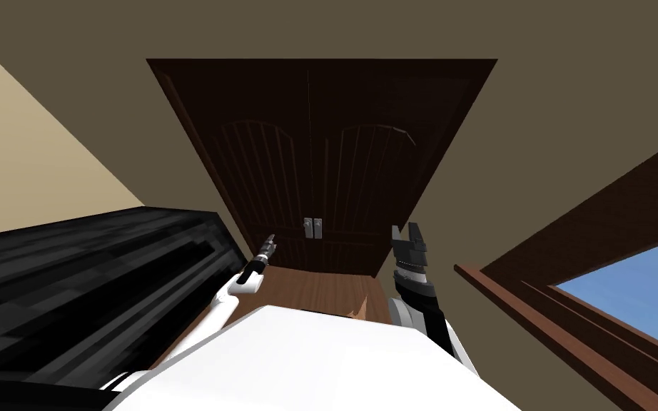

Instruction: Pull the door open

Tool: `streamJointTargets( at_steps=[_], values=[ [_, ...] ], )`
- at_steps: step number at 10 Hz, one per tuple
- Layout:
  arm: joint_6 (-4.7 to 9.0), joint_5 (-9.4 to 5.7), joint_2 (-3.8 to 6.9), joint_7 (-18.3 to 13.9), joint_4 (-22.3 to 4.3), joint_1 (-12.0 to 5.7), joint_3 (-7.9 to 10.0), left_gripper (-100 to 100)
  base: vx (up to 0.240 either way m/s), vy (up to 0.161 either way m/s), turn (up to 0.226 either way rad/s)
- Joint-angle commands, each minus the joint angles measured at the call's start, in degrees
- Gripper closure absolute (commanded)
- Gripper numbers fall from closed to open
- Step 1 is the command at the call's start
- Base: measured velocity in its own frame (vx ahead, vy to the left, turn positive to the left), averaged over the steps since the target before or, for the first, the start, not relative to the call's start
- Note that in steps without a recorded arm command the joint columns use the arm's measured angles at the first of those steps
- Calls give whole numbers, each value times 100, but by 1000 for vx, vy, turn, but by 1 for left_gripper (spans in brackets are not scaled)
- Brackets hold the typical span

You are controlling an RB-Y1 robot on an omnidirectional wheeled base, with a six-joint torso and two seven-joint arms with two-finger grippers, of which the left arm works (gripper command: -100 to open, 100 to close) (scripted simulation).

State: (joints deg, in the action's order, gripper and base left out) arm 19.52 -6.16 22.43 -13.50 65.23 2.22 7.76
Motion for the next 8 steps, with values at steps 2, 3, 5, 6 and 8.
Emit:
streamJointTargets(
  at_steps=[2,3,5,6,8],
  values=[
    [94,1,-12,17,-145,-47,32,-100,163,24,-33],
    [103,9,-52,25,-137,-91,-1,-100,202,-40,-89],
    [123,31,-149,35,-100,-194,-103,-100,238,-78,-130],
    [138,48,-226,39,-64,-273,-191,-100,232,-155,-204],
    [144,46,-216,14,-59,-285,-219,-100,155,-108,-96]
  ],
)
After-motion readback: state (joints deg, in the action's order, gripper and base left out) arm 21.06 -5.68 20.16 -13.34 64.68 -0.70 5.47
